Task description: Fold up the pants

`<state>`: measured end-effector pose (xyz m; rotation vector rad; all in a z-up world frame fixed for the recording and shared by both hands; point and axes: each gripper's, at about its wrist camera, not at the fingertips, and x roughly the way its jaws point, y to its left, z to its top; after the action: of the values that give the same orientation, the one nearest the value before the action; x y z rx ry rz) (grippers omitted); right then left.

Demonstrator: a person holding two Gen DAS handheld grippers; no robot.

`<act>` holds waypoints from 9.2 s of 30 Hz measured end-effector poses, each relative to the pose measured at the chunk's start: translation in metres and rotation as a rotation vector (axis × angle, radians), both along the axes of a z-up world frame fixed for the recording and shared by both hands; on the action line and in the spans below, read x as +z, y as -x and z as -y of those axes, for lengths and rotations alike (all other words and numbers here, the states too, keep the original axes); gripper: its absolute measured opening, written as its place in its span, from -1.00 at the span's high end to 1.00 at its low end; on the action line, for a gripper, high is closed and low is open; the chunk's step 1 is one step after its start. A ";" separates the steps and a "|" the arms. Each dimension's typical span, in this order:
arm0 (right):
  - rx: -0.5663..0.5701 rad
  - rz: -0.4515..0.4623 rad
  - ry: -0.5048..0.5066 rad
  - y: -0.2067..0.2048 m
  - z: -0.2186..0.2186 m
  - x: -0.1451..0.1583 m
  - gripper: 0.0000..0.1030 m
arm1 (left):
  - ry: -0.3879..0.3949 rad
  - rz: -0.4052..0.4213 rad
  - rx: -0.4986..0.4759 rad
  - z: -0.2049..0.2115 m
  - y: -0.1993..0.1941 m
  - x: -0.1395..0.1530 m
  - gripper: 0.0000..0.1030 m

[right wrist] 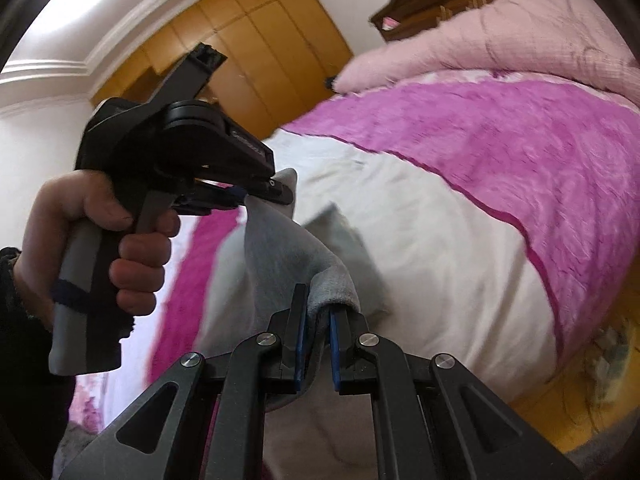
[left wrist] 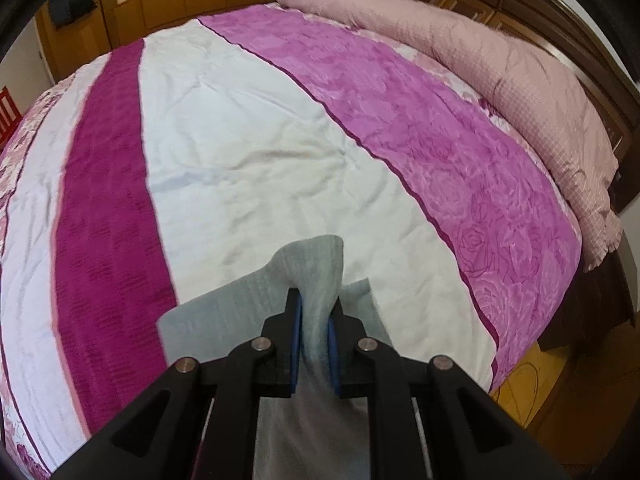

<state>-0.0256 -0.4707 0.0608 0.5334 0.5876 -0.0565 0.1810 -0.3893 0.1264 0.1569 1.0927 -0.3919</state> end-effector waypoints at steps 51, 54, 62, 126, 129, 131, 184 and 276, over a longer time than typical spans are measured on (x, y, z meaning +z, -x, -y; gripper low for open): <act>0.260 -0.229 -0.252 -0.143 0.062 -0.035 0.24 | 0.918 -0.356 0.197 -0.198 0.018 -0.121 -0.25; 0.326 -0.196 -0.258 -0.142 0.036 -0.021 0.45 | 0.886 -0.324 0.202 -0.187 0.022 -0.113 0.63; 0.601 -0.197 -0.092 -0.175 -0.130 -0.009 0.52 | 0.838 -0.145 0.186 -0.275 0.060 -0.041 0.69; 0.437 -0.225 0.056 -0.177 -0.156 -0.004 0.14 | 0.768 -0.204 0.302 -0.395 0.147 -0.114 0.80; 0.425 -0.215 0.050 -0.151 -0.151 0.005 0.29 | 0.797 -0.153 0.359 -0.412 0.147 -0.107 0.83; 0.427 -0.221 0.029 -0.135 -0.148 0.002 0.45 | 0.827 -0.130 0.383 -0.421 0.145 -0.103 0.87; 0.794 0.285 0.002 -0.057 -0.211 0.088 0.61 | 0.750 -0.057 0.658 -0.450 0.057 0.066 0.70; 0.532 -0.239 0.364 -0.073 -0.139 0.002 0.07 | 0.519 0.071 0.252 -0.344 0.010 -0.065 0.77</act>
<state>0.0478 -0.3317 0.0625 0.0046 0.9144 0.2765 0.1711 -0.0456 0.0616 -0.4199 0.8959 -0.4263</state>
